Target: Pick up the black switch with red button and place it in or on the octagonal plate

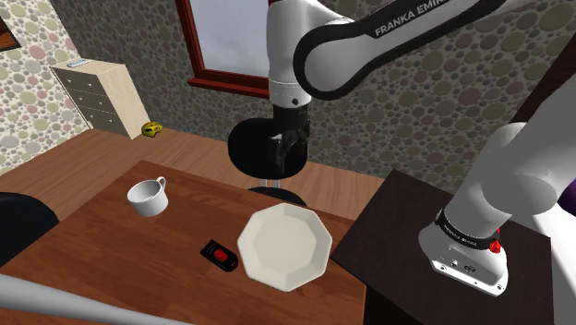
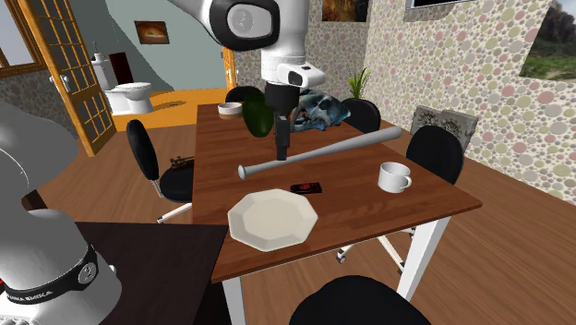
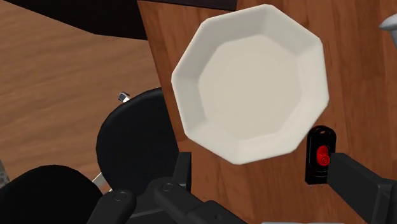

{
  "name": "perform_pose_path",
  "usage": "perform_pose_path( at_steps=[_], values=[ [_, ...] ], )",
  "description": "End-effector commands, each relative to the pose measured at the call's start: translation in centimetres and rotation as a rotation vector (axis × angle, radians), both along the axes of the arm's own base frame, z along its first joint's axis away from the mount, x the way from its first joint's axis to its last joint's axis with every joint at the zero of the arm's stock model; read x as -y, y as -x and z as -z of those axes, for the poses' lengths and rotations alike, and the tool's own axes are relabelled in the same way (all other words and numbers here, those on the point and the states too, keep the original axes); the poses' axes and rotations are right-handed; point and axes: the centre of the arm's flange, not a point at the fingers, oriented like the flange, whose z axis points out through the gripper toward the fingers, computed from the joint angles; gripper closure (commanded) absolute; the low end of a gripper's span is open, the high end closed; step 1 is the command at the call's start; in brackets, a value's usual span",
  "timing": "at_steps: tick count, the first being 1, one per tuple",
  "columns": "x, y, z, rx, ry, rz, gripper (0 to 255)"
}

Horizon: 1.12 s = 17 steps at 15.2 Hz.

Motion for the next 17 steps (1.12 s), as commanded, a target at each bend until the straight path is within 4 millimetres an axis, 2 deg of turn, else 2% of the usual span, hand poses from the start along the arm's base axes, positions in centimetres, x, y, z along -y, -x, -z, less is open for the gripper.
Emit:
perform_pose_path(
  at_steps=[1, 17],
  values=[
    [-2.0, -1.0, 2.0, -0.008, -0.003, 0.002, 0],
    [-16.1, -8.7, 16.1, -0.07, -0.013, 0.014, 0]
  ],
)
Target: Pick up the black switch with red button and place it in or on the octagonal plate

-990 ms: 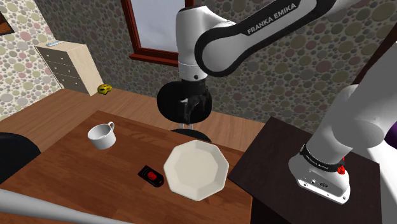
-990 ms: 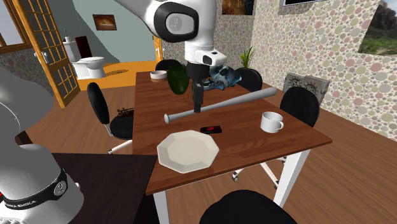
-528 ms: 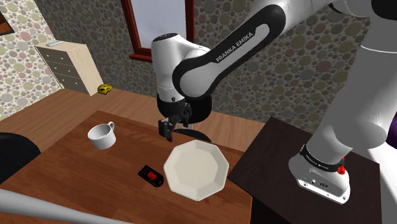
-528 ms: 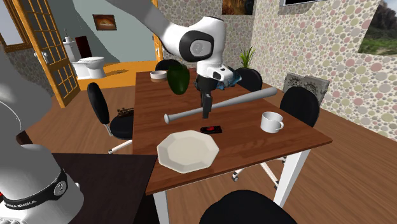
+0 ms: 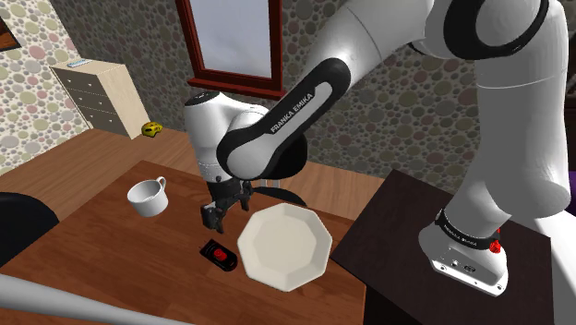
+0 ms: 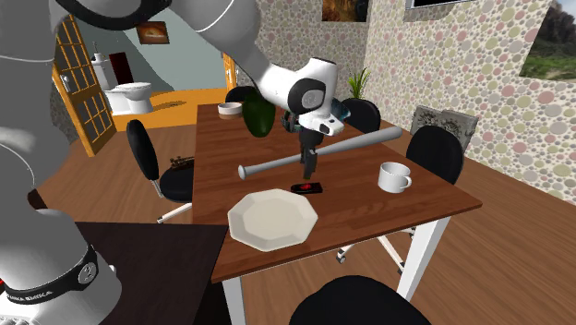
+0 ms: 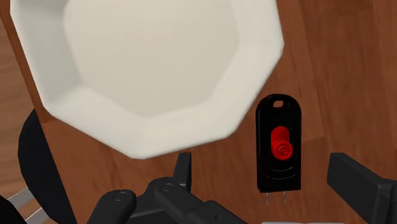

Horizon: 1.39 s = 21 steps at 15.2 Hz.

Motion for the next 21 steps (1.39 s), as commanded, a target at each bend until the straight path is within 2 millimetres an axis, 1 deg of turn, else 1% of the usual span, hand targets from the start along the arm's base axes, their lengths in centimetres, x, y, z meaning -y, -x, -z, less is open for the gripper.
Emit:
perform_pose_path(
  at_steps=[1, 6, 7, 13, 14, 21],
  values=[
    [-1.8, -1.1, 2.1, -0.008, 0.001, 0.003, 0],
    [-6.3, -3.3, 6.6, -0.028, -0.002, 0.006, 0],
    [-6.5, -3.4, 6.8, -0.029, -0.003, 0.006, 0],
    [-6.7, -3.0, 10.0, -0.029, -0.003, 0.006, 0],
    [-6.7, -2.9, 10.8, -0.029, -0.003, 0.006, 0],
    [-6.7, -2.9, 10.8, -0.029, -0.003, 0.006, 0]
  ],
)
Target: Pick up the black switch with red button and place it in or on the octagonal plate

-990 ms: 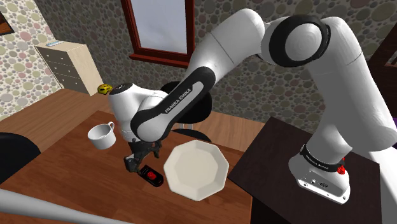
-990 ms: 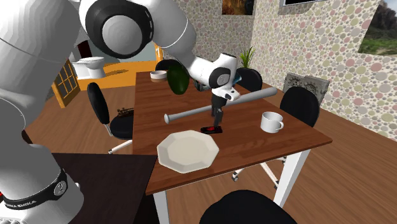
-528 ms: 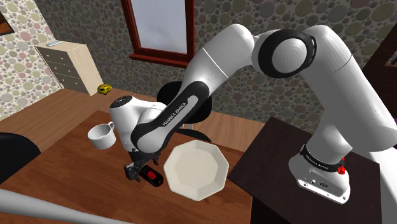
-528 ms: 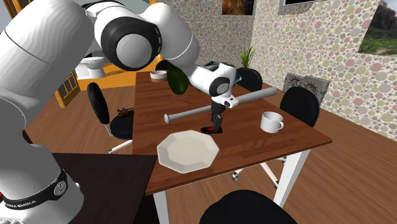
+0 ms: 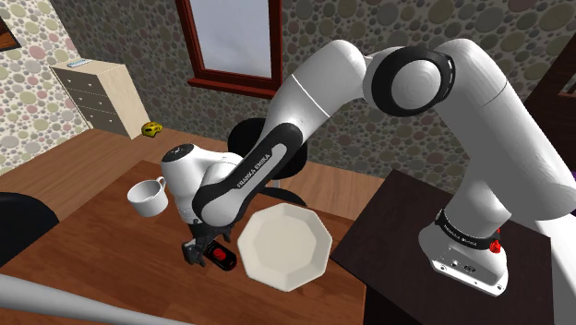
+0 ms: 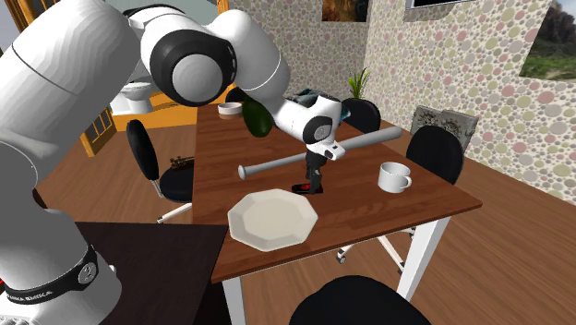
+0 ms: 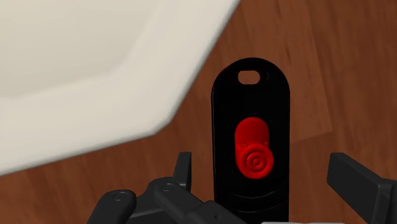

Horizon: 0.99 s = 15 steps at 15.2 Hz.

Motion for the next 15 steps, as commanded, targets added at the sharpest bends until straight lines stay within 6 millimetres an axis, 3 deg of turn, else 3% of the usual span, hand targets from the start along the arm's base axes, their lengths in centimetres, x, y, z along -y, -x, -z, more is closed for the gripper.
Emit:
perform_pose_path(
  at_steps=[1, 2, 11, 15],
  values=[
    [0.0, 0.0, 0.0, 0.0, 0.0, 0.0, 0],
    [0.0, 0.0, 0.0, 0.0, 0.0, 0.0, 255],
    [0.0, 0.0, 0.0, 0.0, 0.0, 0.0, 255],
    [0.0, 0.0, -2.1, 0.0, 0.0, 0.0, 255]
  ],
)
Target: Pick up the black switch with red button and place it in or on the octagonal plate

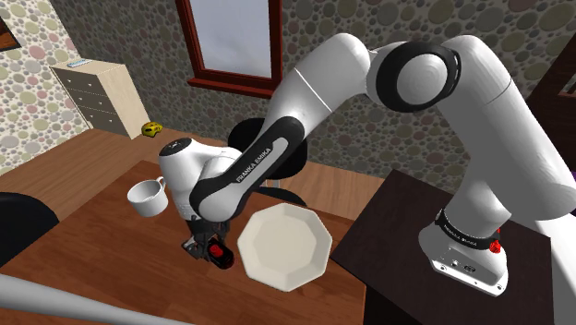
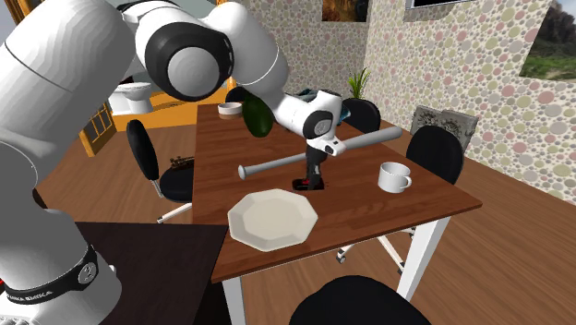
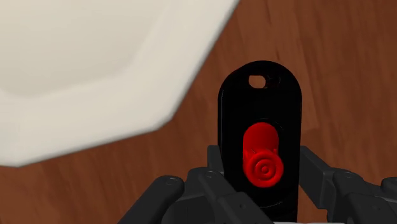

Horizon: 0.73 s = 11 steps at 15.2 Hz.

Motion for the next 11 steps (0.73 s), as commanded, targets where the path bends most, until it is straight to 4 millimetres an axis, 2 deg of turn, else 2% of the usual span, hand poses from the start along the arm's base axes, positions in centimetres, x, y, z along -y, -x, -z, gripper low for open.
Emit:
perform_pose_path(
  at_steps=[1, 11],
  values=[
    [0.0, 0.0, -1.1, 0.0, 0.0, 0.0, 255],
    [0.0, 0.0, -6.3, 0.0, 0.0, 0.0, 255]
  ],
)
